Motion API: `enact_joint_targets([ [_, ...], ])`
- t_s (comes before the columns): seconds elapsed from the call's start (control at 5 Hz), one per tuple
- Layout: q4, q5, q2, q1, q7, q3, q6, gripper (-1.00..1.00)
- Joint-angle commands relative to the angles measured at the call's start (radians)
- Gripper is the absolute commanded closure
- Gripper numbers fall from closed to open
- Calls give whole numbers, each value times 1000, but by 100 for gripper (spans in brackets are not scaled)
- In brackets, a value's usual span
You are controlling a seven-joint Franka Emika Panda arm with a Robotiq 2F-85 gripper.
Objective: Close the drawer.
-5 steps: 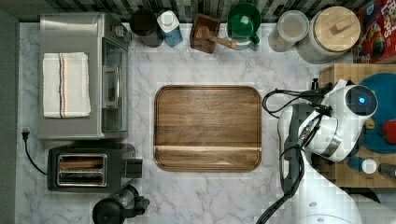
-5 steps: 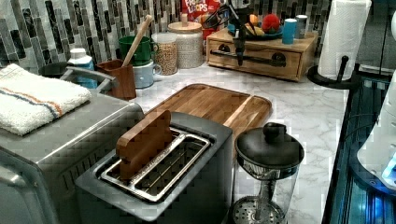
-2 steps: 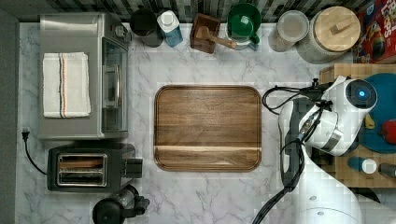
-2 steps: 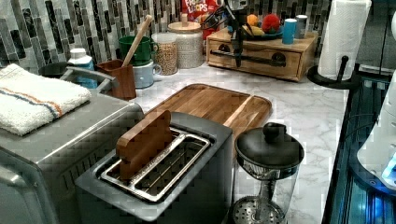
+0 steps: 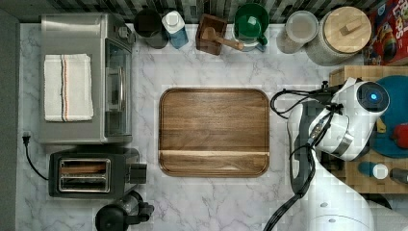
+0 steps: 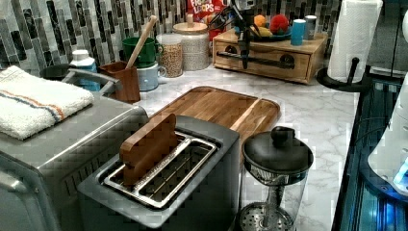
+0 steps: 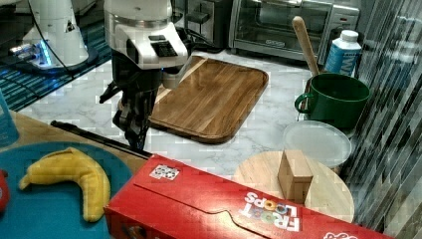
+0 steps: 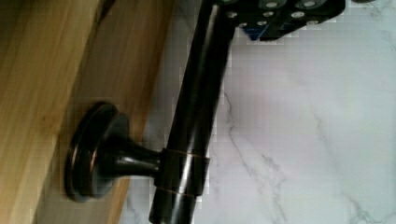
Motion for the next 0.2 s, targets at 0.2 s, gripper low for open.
enact_joint_targets([
  [0.2, 156, -34, 16, -76, -88, -55, 44, 100],
])
